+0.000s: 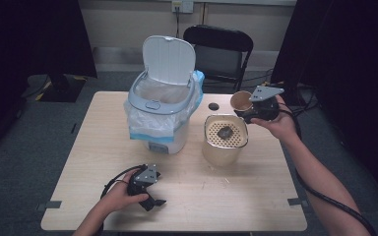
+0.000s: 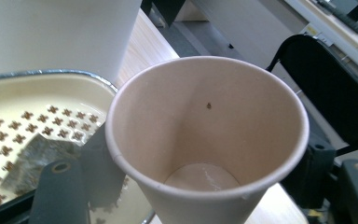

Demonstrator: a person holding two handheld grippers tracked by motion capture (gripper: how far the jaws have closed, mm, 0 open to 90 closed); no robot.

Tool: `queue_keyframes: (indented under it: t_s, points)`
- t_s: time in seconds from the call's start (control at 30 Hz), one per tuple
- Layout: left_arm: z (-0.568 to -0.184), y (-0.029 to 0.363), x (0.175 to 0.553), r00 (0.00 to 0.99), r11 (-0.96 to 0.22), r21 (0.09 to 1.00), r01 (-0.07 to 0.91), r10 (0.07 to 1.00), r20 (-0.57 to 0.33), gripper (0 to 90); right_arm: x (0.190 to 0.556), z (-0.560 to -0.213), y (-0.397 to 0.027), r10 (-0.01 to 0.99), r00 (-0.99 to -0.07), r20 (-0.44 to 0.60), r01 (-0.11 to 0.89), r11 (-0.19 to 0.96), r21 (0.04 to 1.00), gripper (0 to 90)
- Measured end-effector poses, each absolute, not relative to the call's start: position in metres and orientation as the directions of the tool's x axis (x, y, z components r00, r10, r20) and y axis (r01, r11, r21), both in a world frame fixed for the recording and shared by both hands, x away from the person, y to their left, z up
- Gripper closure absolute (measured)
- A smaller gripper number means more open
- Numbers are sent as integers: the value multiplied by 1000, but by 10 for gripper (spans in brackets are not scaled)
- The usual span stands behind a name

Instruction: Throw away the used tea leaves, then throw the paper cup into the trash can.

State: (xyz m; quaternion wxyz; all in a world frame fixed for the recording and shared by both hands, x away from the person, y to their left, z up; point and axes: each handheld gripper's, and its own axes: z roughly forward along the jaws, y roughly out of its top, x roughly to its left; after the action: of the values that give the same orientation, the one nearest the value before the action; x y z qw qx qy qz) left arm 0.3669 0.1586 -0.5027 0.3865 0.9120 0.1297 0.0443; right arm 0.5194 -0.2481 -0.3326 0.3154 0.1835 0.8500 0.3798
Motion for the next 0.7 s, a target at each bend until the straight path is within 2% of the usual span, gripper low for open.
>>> queue_keyframes:
  t_s: [0.27,0.7]
  points:
    - [-503,159,367,962,-667,717,203,271,-20,0,523,-334,-249,586,-750,-308,120,578,807,268]
    - [-503,159,367,962,-668,716,203,271,-20,0,527,-328,-248,603,-761,-237,151,521,840,266]
